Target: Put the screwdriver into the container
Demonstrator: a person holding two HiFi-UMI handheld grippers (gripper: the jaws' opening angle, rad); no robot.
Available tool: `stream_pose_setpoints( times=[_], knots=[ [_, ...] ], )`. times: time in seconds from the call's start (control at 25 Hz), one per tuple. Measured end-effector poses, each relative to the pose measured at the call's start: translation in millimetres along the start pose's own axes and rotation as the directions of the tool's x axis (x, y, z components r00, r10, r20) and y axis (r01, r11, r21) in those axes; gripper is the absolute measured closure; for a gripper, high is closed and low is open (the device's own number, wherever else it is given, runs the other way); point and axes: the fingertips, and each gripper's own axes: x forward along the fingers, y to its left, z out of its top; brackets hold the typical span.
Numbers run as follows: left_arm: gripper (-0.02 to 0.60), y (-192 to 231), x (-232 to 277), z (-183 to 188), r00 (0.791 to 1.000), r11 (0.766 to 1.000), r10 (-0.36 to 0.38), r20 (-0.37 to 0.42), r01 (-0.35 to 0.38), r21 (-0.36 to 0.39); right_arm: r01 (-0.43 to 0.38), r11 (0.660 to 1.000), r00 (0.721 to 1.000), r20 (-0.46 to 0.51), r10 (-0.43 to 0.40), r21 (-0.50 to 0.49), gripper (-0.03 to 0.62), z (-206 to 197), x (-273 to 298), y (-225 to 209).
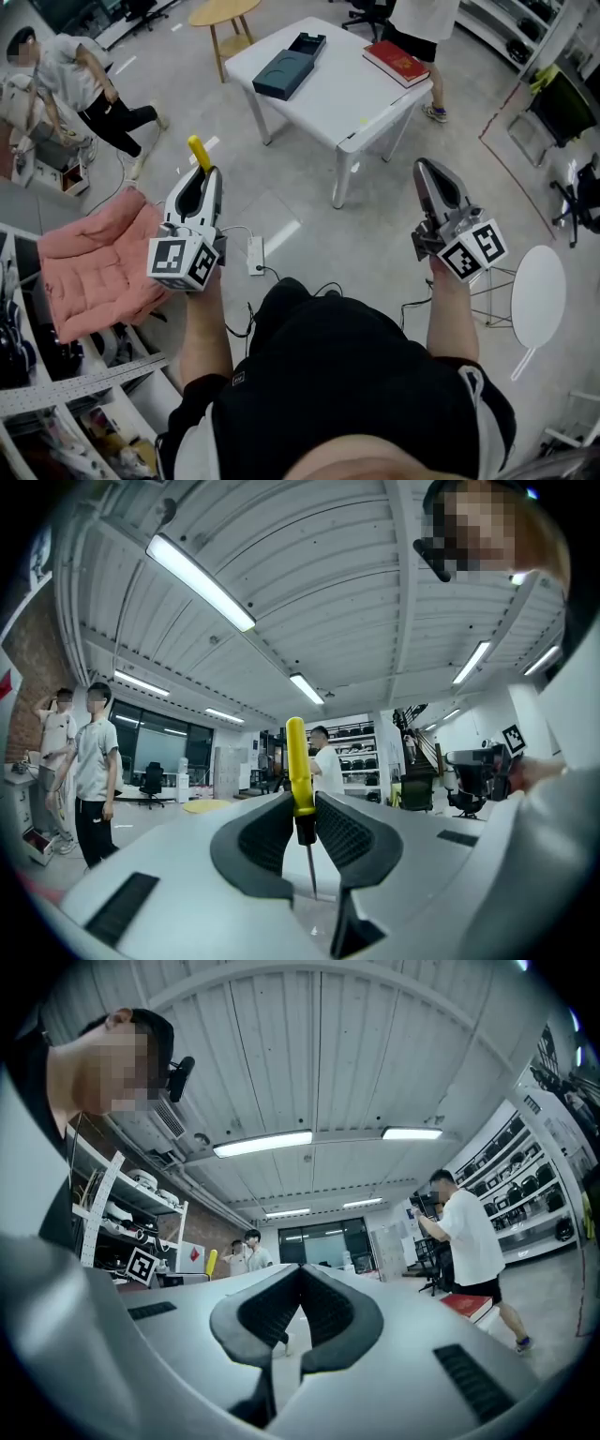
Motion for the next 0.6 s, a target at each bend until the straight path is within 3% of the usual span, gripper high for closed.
stream_pose_setpoints(
  times=[0.6],
  knots=[
    [0.499,1,-7,-1,0.999,0.999,0.039,-0.004,-0.039,0.010,-0.048,0.999,0.999,0.002,0.048,0.014,0.565,2,11,-6]
  ],
)
